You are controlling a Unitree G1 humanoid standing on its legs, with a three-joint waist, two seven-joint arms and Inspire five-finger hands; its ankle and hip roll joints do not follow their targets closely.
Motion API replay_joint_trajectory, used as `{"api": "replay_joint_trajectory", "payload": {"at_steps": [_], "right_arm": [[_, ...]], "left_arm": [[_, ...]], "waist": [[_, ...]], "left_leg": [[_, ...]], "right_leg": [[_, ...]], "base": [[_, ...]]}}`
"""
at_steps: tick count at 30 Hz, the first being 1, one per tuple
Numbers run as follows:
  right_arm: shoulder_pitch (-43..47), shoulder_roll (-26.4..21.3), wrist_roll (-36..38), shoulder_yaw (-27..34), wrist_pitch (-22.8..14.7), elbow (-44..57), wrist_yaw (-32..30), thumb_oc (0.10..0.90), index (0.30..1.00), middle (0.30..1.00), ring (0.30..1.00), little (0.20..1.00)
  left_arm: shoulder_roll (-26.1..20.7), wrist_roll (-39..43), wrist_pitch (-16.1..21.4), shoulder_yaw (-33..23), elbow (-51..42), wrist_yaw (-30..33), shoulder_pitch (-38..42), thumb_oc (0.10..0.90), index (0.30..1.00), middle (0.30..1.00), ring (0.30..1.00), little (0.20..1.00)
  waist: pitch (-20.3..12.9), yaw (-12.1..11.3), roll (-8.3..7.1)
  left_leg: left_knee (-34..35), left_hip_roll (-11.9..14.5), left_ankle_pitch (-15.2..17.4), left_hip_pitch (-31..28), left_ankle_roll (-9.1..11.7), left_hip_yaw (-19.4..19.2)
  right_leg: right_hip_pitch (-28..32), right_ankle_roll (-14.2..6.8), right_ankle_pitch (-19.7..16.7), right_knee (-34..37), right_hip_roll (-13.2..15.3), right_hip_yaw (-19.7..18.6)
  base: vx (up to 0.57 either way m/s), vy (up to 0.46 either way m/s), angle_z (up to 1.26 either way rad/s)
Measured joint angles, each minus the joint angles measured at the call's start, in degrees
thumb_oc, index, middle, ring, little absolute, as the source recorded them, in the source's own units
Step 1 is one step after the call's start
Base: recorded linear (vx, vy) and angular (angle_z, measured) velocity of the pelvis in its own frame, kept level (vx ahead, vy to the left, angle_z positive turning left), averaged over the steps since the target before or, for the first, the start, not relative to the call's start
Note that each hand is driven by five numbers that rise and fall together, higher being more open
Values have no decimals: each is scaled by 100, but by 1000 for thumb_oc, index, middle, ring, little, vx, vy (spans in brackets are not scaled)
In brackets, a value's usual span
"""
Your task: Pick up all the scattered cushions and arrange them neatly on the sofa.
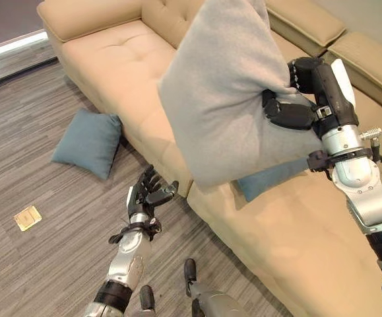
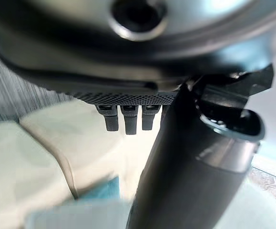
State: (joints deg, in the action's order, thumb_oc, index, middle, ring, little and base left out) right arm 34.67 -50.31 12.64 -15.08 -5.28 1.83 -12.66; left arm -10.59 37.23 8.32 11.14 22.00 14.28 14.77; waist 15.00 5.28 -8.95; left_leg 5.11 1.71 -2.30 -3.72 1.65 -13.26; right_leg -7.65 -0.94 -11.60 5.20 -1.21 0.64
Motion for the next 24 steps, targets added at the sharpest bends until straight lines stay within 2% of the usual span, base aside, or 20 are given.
{"api": "replay_joint_trajectory", "payload": {"at_steps": [7, 16, 23, 24], "right_arm": [[559, 71, 284, -434, -28, 430, 44, 400, 300, 300, 300, 300], [651, 401, 793, -459, -29, 514, 109, 400, 300, 300, 300, 300], [652, 482, 795, -465, -29, 546, 111, 400, 300, 300, 300, 300], [652, 487, 795, -465, -28, 546, 111, 400, 300, 300, 300, 300]], "left_arm": [[125, 737, 0, 57, -7, -110, 121, 800, 900, 900, 900, 900], [126, 890, 17, 63, -8, -121, 383, 800, 900, 900, 900, 900], [95, 1000, 21, 123, -16, -120, 547, 800, 900, 900, 900, 900], [81, 1000, 21, 153, -16, -120, 556, 761, 841, 841, 841, 841]], "waist": [[0, 46, 0], [-1, 53, 0], [-1, 109, 0], [-1, 119, 0]], "left_leg": [[1, 82, 67, -115, 90, -264], [2, 99, 69, -119, 95, -299], [2, 99, 83, -115, 104, -329], [2, 100, 83, -115, 104, -330]], "right_leg": [[1, 54, -46, -1, -141, -245], [-7, 26, -24, 0, -162, -264], [-14, 42, -35, 0, -164, -271], [-15, 43, -36, 0, -164, -271]], "base": [[25, 17, -20], [2, 1, -1], [0, 0, 0], [0, 0, 0]]}}
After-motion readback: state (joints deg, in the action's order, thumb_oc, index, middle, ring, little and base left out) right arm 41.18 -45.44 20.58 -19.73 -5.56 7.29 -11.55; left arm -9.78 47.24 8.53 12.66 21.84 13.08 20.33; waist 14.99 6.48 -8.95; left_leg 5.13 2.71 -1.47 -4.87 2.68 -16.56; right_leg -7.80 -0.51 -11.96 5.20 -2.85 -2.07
